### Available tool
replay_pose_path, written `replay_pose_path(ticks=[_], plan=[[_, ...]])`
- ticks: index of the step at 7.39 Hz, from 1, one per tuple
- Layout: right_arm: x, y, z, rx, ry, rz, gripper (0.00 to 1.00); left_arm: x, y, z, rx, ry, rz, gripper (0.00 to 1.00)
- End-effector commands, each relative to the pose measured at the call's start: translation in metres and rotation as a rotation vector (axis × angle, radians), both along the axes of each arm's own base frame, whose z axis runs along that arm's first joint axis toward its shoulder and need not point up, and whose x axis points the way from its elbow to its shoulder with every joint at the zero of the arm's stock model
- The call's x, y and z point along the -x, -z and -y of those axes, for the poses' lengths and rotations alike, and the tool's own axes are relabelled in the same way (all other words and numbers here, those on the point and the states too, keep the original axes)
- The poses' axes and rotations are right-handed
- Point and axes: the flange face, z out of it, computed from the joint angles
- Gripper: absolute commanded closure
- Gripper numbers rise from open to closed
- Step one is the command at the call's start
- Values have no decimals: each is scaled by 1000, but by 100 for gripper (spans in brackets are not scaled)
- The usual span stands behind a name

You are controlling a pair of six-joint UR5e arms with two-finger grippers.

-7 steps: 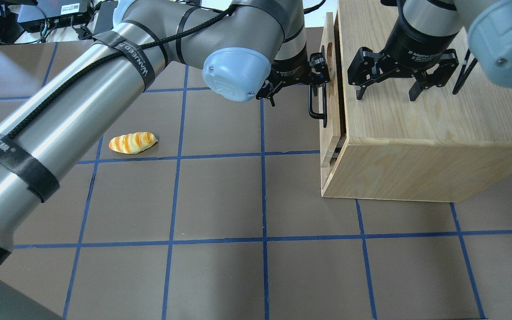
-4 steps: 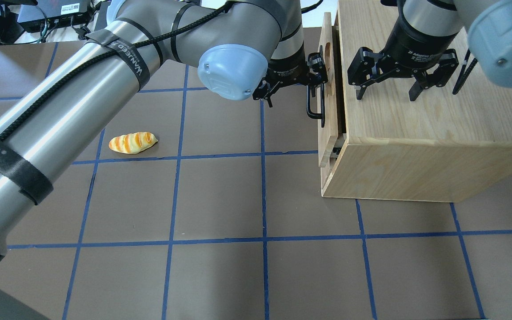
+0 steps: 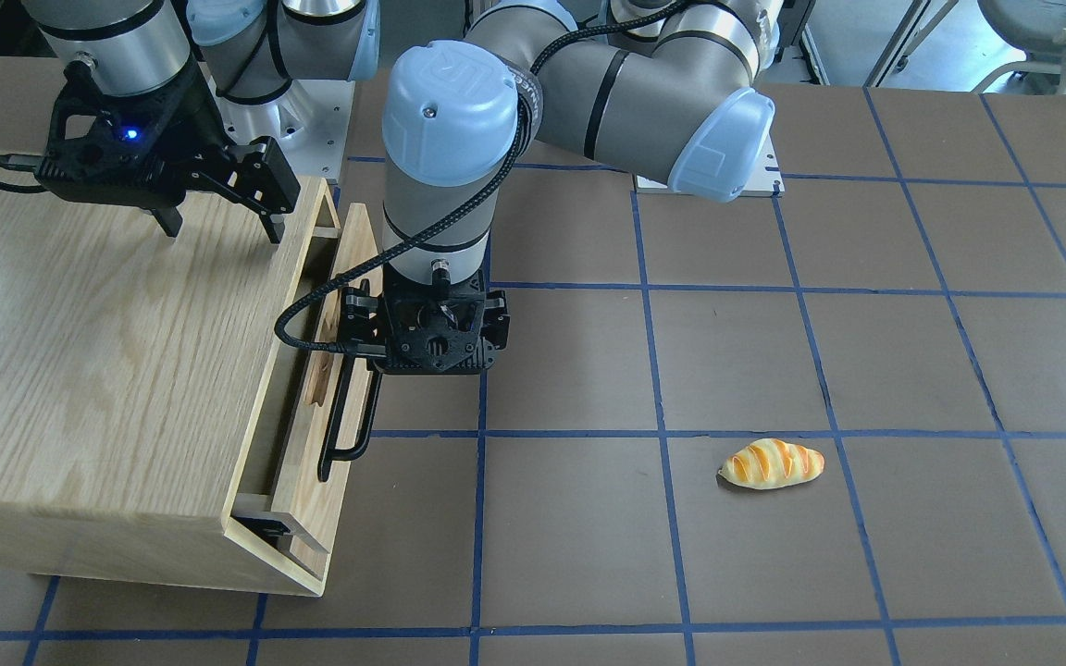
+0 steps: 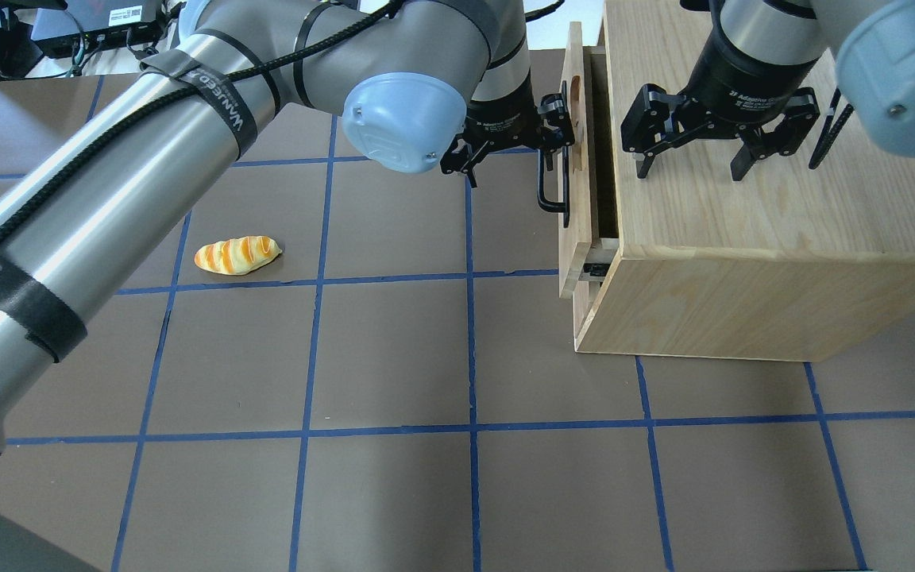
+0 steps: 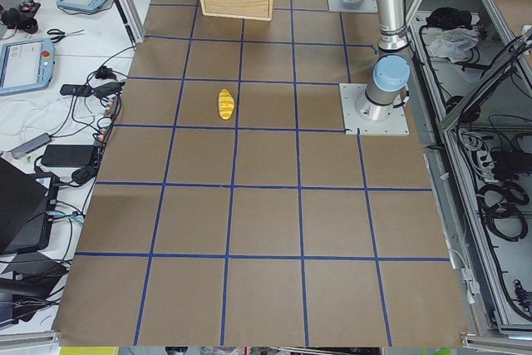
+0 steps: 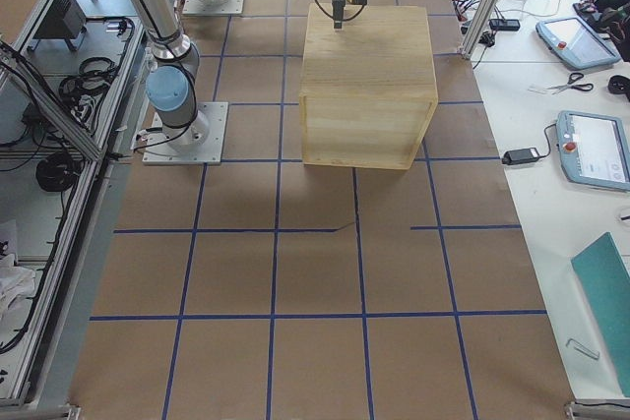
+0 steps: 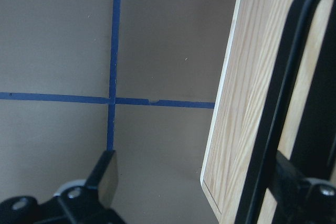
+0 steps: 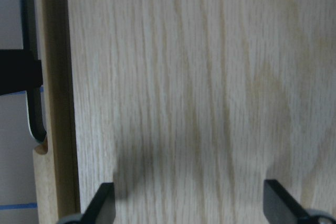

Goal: Open upper drawer
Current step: 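Pull the handle with the left gripper, sliding the drawer outward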

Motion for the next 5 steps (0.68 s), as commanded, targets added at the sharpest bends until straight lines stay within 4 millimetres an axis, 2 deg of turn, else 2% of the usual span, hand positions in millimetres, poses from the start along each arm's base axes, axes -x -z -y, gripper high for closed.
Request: replay_pose_path(ticks=[1,3,5], plan=[[0,0,0,0,0,-1,0,-19,0,9,-6,-26,28,0],[0,0,0,0,0,-1,0,-35,-4,13,-17,-51,30,0],[0,0,0,0,0,-1,0,-38,-4,10,-27,-52,38,0]])
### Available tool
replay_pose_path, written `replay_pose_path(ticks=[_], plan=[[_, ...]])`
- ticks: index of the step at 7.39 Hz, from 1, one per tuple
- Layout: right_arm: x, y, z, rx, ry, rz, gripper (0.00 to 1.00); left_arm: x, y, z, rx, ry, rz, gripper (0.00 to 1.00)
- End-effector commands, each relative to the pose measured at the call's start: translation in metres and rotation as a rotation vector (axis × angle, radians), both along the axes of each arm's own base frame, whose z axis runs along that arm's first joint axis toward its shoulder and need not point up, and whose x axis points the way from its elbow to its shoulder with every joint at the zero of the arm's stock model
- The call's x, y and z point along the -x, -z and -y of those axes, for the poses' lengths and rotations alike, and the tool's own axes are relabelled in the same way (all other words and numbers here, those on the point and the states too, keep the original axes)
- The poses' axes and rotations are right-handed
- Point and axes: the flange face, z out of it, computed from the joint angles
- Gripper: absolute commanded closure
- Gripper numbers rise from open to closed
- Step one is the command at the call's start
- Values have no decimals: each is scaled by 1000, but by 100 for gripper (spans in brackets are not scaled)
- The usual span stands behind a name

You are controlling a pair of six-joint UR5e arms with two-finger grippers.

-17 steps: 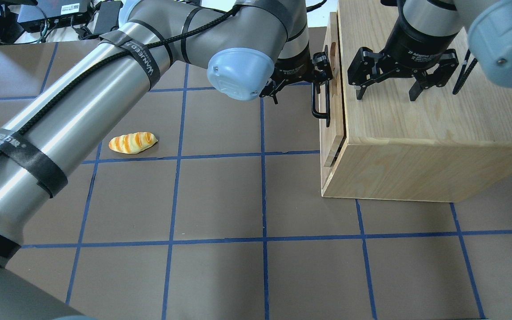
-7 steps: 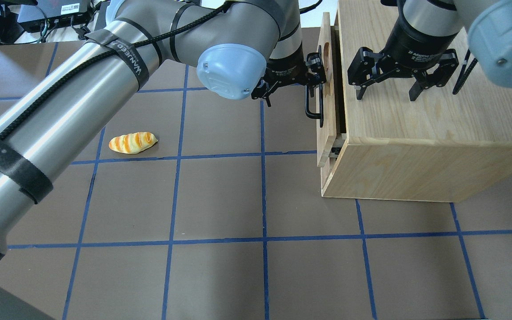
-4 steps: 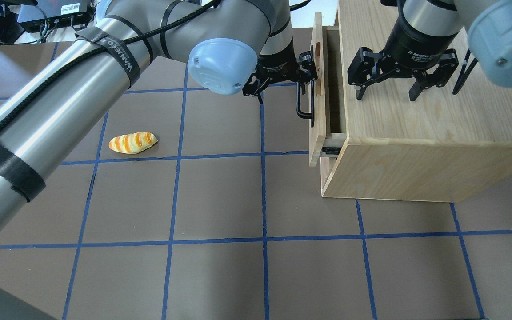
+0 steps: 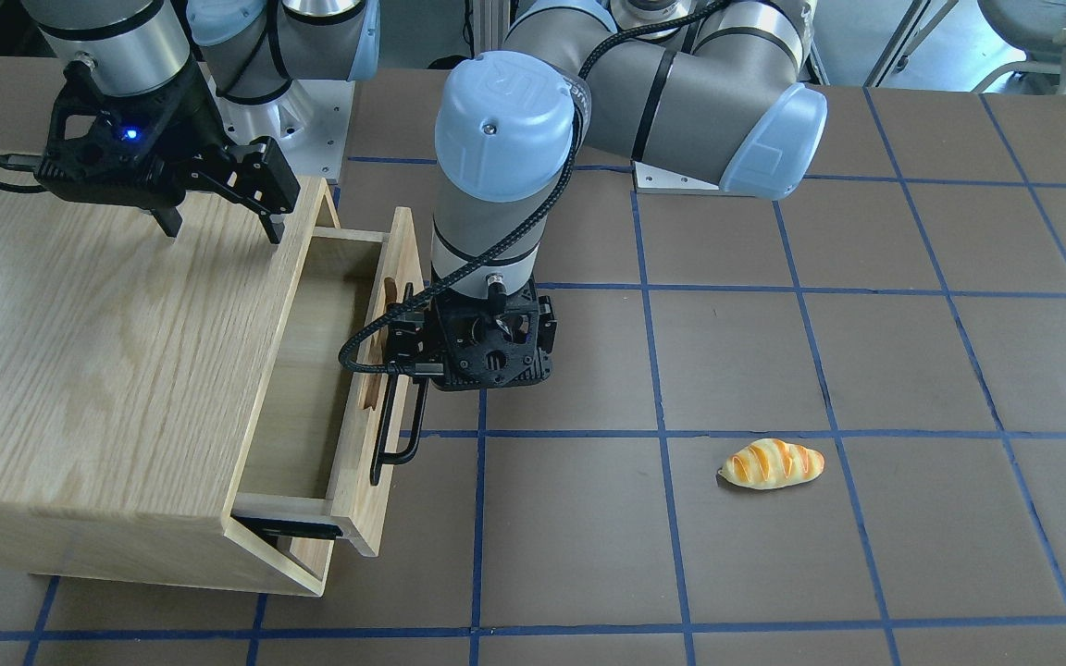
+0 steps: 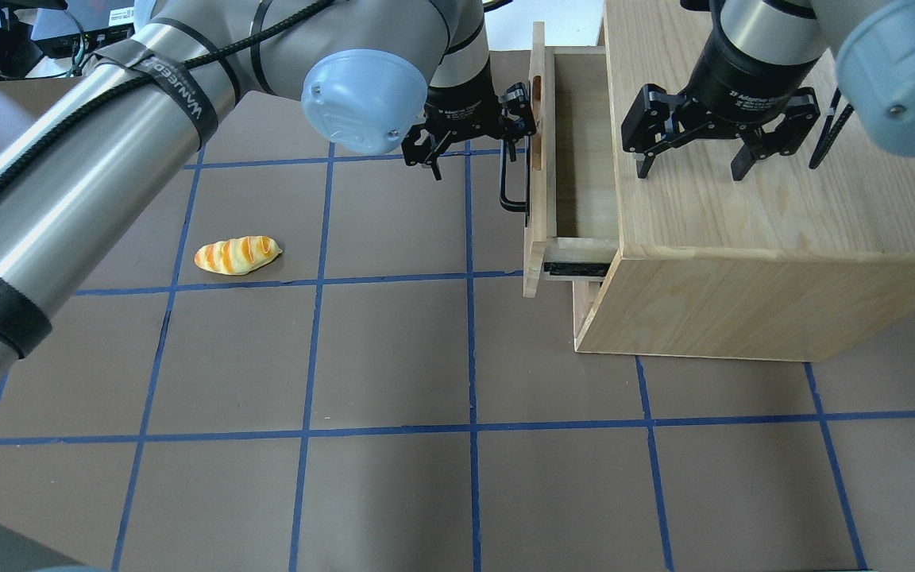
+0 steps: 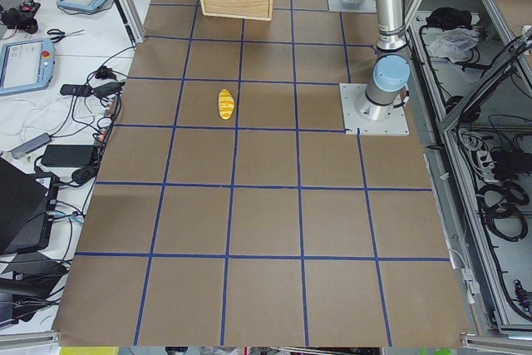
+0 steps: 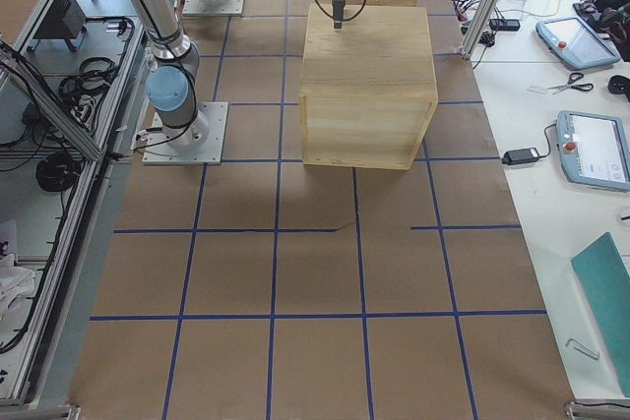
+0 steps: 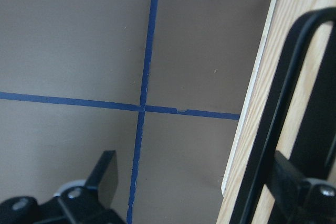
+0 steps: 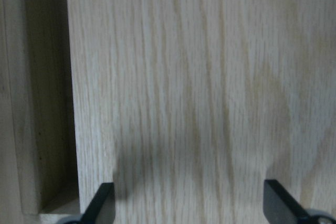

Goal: Open upper drawer
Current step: 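Pull the handle with the left gripper, sliding the drawer outward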

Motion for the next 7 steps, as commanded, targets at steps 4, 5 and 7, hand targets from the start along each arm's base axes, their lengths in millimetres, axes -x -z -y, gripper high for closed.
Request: replay_pose_path(ticks=[4,5,7], plan=[[0,0,0,0,0,0,0,-35,-1,10,-26,-54,13,0],[0,0,0,0,0,2,0,-46,-2,15,-28,-72,11,0],[0,0,0,0,0,2,0,-61,-15,17,-10,-95,5,0]])
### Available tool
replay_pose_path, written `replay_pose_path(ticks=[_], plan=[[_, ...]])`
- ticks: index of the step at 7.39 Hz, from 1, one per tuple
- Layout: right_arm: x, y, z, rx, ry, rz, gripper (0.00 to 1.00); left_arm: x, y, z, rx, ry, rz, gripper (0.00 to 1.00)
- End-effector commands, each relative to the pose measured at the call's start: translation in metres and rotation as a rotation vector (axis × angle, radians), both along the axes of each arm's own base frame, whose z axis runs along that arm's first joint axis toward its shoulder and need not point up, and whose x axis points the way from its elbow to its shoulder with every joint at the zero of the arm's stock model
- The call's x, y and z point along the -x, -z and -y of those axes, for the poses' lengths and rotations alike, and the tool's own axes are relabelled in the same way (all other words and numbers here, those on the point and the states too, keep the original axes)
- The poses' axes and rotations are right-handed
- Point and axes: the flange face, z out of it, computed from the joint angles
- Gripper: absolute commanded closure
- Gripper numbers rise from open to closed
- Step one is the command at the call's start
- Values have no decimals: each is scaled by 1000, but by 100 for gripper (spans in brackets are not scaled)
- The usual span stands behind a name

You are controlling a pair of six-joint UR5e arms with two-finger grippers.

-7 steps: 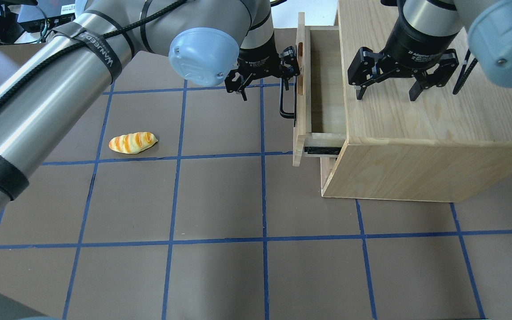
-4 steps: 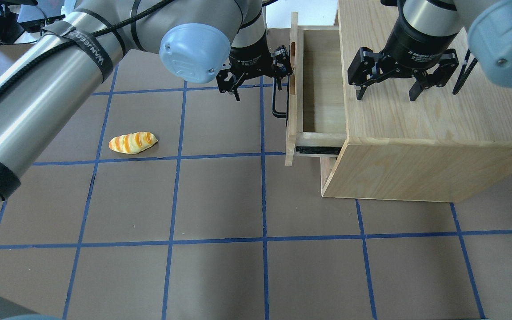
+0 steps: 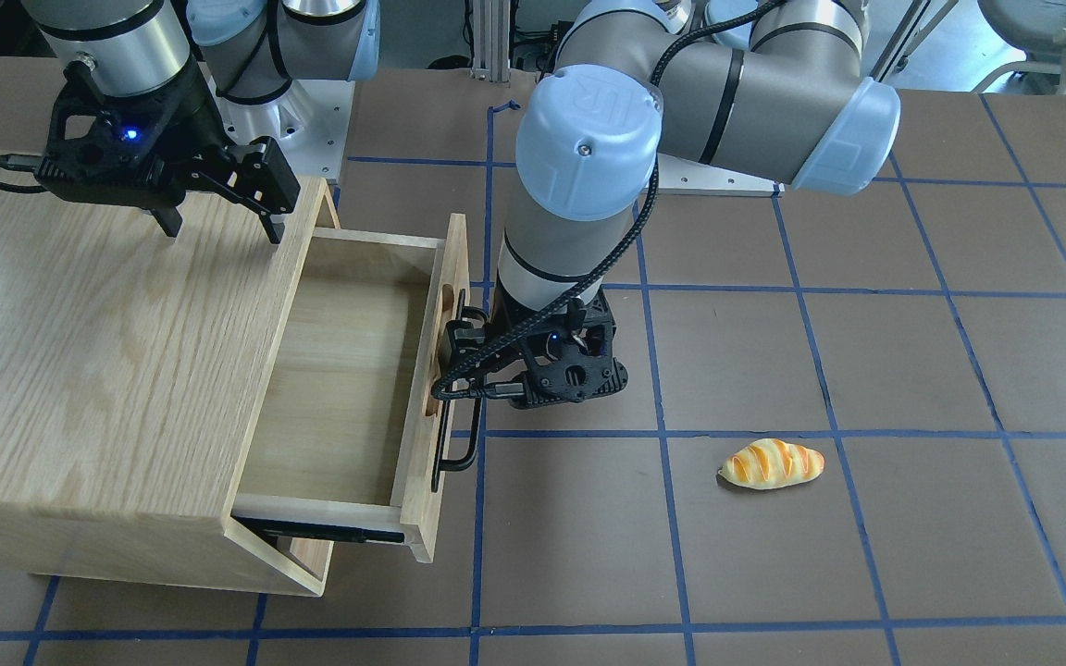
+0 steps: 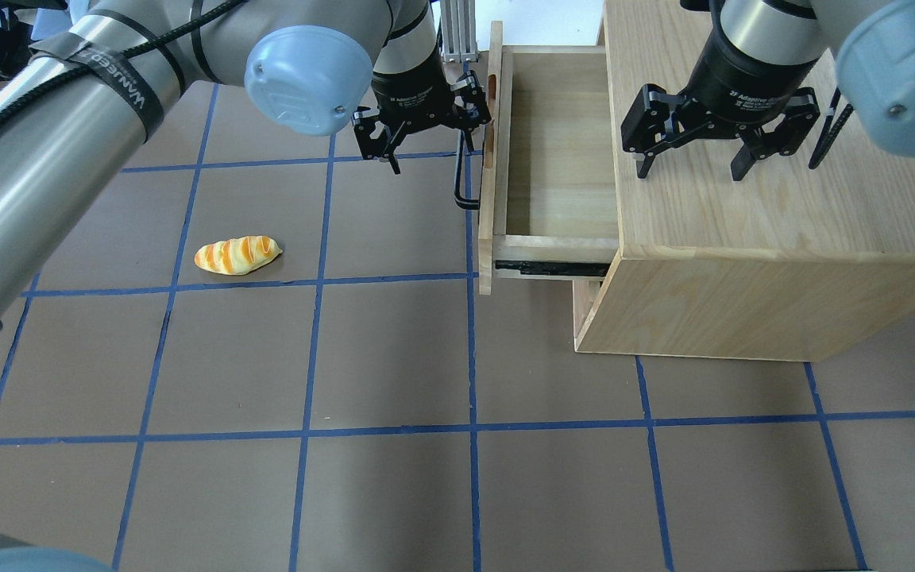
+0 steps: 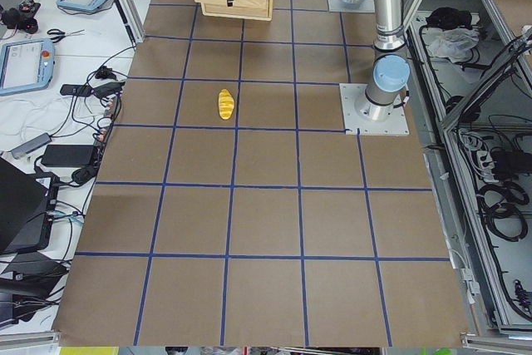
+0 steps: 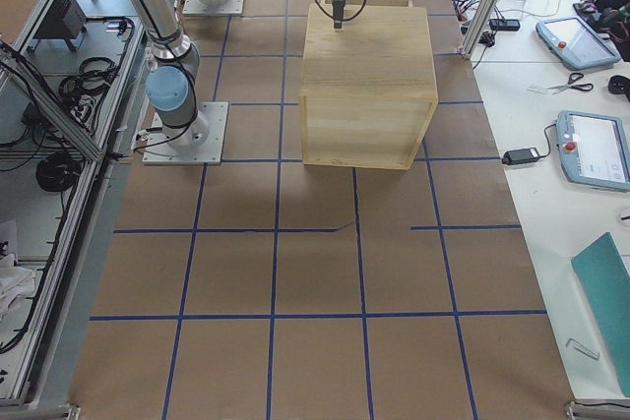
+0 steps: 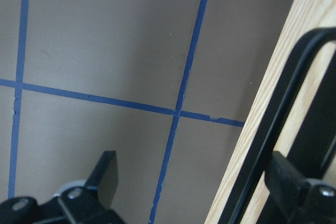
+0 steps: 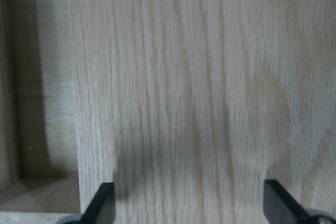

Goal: Open upper drawer
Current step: 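Pull the handle with the left gripper, sliding the drawer outward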

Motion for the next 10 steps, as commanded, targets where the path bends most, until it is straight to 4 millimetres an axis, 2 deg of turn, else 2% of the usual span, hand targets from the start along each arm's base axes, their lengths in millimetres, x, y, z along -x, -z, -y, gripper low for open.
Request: replay_pose_path(ticks=[1,4,5,7,10], plan=[[0,0,0,0,0,-1,0,-14,-10,0,-1,-19,2,0],[0,0,0,0,0,-1,0,-26,-14,2,-9,-36,9,0],[0,0,0,0,0,-1,0,-26,-19,2,-3,-37,1,0],[0,0,0,2,0,1,0,-18,-8,3,-18,-37,-7,0],[0,0,0,0,0,-1,0,-14,-5,6,-23,-24,-43,0]])
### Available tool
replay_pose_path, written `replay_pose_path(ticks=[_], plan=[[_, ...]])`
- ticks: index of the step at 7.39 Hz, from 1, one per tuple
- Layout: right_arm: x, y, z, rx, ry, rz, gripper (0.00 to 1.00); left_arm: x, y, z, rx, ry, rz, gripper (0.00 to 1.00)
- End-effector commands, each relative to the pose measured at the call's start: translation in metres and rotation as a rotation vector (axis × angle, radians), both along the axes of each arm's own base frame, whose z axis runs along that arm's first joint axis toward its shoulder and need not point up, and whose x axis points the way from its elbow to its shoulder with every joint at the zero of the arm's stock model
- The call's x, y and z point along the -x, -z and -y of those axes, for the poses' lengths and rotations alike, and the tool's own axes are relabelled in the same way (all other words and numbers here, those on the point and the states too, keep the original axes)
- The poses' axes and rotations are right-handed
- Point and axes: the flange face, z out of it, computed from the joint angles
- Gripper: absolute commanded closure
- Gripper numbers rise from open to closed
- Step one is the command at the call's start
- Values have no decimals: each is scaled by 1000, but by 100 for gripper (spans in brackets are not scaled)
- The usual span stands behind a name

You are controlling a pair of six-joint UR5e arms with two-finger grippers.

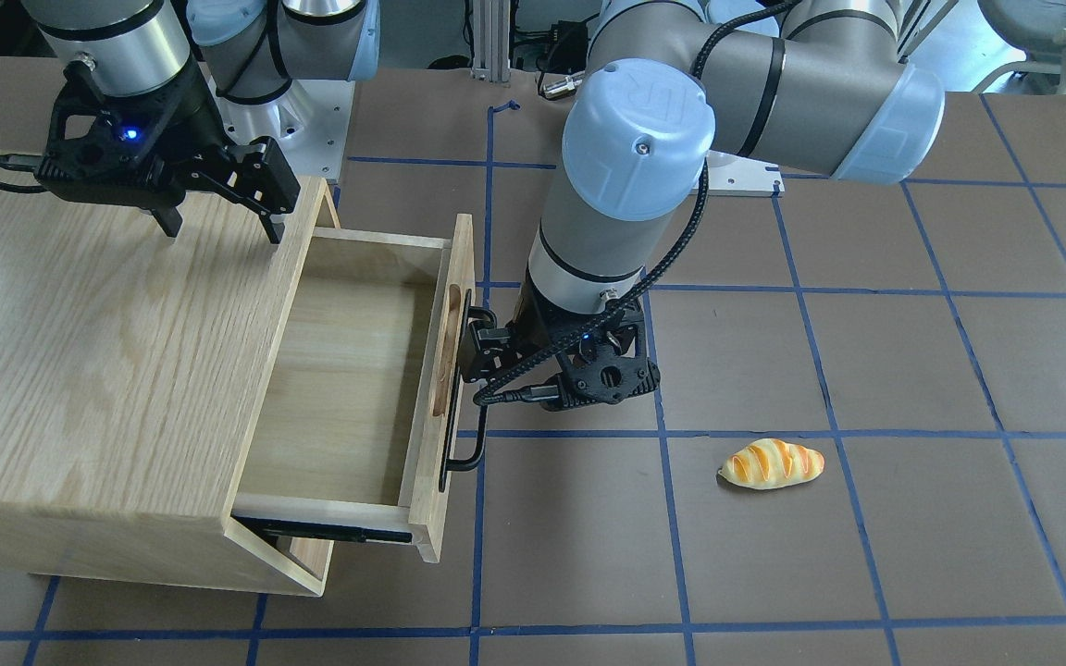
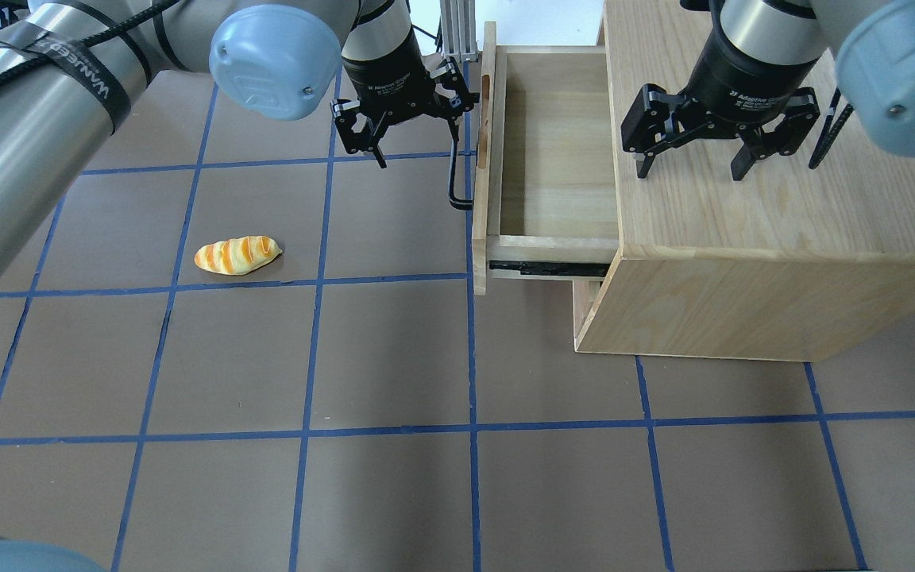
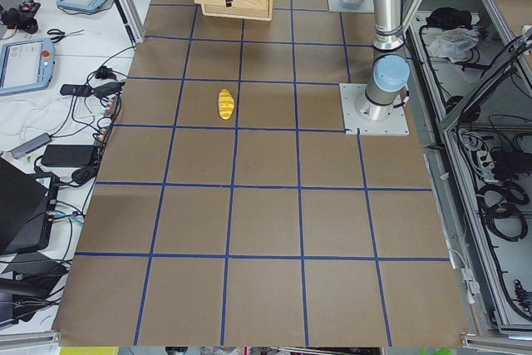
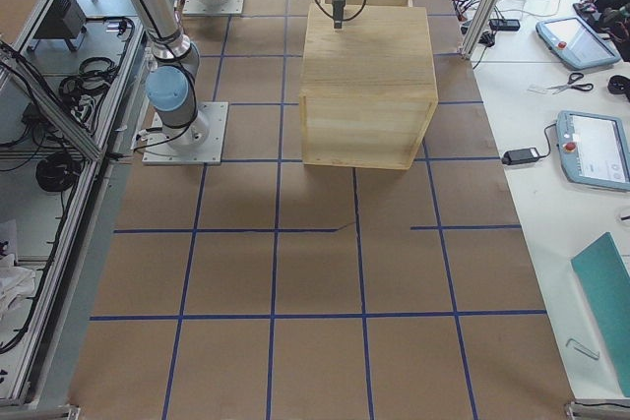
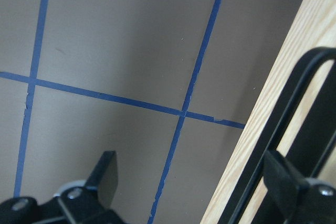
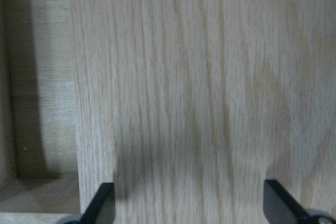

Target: Open upper drawer

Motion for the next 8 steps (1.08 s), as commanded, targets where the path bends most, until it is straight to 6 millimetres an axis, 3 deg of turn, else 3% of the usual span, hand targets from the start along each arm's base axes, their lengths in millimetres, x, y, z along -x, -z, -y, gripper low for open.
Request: replay_pose_path(ticks=[1,8], plan=[[0,0,0,0,0,1,0,1,2,1,-1,3,-8,0],[1,0,0,0,1,0,0,2,12,5,-10,9,-5,0]])
